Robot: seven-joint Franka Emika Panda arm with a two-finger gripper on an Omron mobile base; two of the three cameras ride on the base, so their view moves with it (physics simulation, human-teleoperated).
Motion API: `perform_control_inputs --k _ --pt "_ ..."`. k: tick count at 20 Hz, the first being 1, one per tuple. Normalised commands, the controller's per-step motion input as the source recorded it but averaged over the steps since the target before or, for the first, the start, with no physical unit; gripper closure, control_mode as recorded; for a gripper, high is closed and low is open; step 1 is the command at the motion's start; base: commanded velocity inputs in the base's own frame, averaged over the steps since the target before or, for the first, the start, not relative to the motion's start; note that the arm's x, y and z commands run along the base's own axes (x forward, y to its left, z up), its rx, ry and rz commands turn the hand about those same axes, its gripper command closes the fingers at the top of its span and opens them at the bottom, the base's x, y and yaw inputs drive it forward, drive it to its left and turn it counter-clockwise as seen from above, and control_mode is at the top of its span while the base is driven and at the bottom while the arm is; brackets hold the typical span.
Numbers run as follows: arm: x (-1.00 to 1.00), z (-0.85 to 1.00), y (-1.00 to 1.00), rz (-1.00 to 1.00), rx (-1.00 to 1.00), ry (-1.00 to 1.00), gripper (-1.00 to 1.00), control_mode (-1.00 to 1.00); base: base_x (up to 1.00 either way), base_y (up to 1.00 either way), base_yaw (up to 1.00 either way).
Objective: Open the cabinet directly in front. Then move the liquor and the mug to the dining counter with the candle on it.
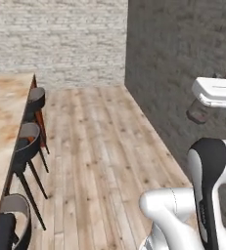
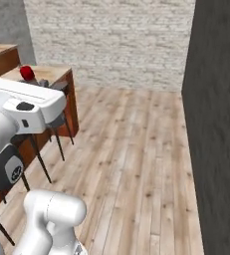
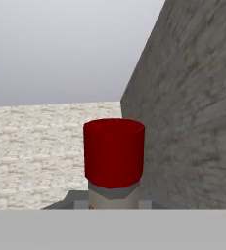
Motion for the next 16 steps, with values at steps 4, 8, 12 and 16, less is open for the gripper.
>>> perform_control_inputs --k 4,8,12,16 --pt "0.00 0.00 0.00 0.00 0.00 0.00 1.00 1.00 1.00 -0.41 0.24" --pt "0.00 0.00 0.00 0.00 0.00 0.00 1.00 1.00 0.91 -0.30 0.59" --pt "0.00 0.00 0.00 0.00 0.00 0.00 1.00 1.00 0.01 0.00 0.99" --pt "0.00 0.00 0.00 0.00 0.00 0.00 1.00 1.00 -0.05 0.00 1.00"
